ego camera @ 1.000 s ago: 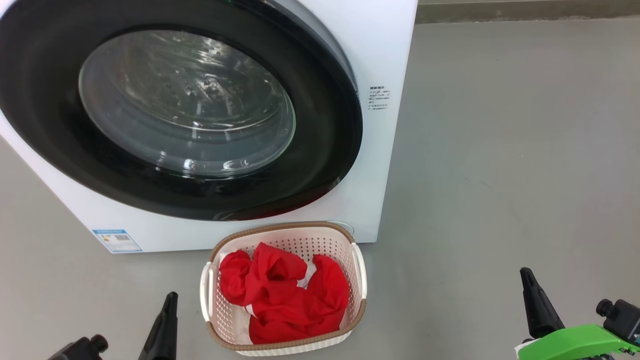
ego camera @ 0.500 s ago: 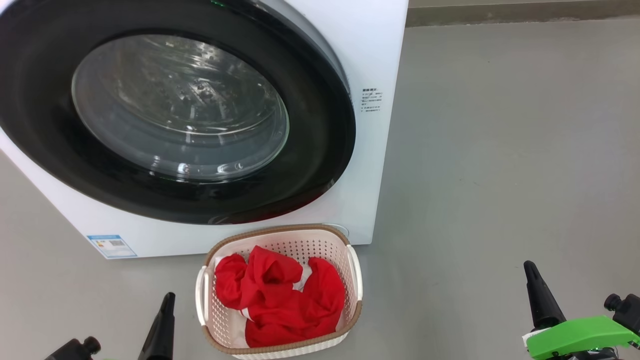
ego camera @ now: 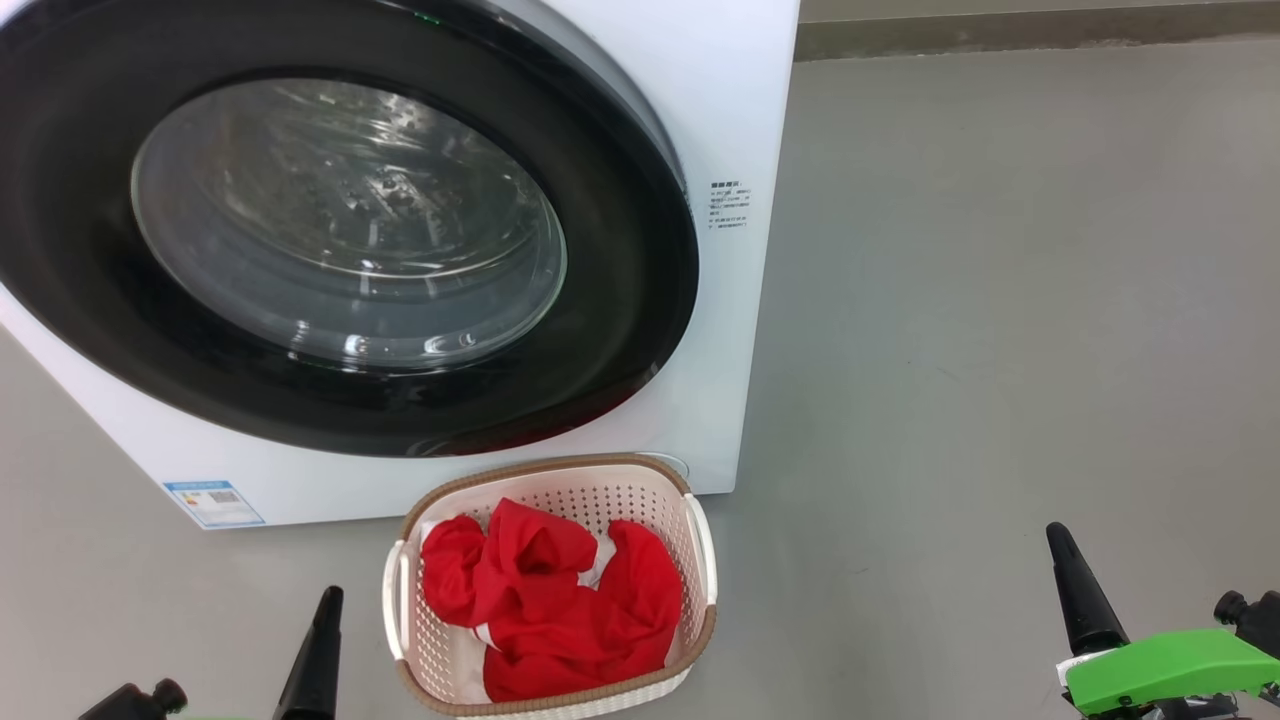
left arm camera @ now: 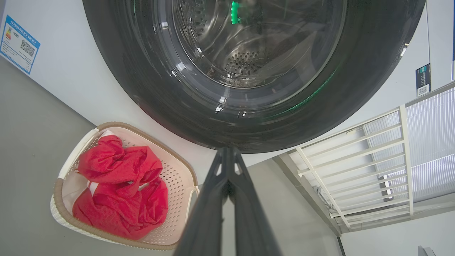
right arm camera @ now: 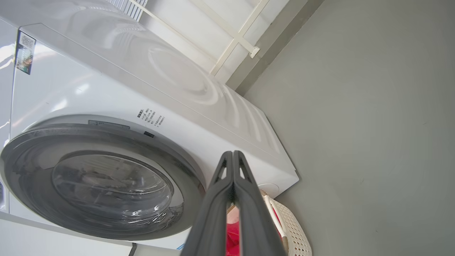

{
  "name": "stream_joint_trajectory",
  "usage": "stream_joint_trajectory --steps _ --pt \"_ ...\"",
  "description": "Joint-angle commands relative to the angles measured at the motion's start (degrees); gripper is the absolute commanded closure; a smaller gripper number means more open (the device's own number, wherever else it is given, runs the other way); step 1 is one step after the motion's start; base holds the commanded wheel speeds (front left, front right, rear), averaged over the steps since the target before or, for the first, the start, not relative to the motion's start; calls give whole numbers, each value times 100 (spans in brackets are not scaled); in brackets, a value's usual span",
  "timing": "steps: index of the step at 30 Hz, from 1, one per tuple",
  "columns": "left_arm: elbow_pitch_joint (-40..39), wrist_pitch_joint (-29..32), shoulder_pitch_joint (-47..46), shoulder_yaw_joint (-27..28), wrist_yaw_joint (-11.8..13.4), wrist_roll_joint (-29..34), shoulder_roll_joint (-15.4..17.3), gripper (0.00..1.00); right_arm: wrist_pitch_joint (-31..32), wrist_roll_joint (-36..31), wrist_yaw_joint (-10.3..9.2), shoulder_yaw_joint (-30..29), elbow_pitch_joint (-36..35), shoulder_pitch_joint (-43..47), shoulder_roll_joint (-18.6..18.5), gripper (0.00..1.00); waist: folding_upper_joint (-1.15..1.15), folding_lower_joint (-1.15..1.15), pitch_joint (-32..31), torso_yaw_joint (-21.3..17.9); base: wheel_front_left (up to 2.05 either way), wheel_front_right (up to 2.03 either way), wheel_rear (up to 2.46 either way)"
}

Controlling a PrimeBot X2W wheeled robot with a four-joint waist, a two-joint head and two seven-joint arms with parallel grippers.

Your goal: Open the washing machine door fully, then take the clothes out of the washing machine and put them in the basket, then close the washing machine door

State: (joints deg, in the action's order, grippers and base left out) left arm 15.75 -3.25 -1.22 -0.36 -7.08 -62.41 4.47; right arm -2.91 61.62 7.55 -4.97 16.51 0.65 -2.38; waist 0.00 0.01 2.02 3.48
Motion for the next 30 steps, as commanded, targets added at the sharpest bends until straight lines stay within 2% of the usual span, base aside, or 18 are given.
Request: stream_joint_trajectory --steps 1,30 --pt "-146 45 -271 160 -24 -186 36 100 57 218 -4 14 -176 -326 -63 100 0 0 -9 -15 0 0 0" --pt "-161 505 -389 392 -33 -1747 -30 100 532 1763 -5 -73 -216 -520 -62 100 0 0 -104 -196 0 0 0"
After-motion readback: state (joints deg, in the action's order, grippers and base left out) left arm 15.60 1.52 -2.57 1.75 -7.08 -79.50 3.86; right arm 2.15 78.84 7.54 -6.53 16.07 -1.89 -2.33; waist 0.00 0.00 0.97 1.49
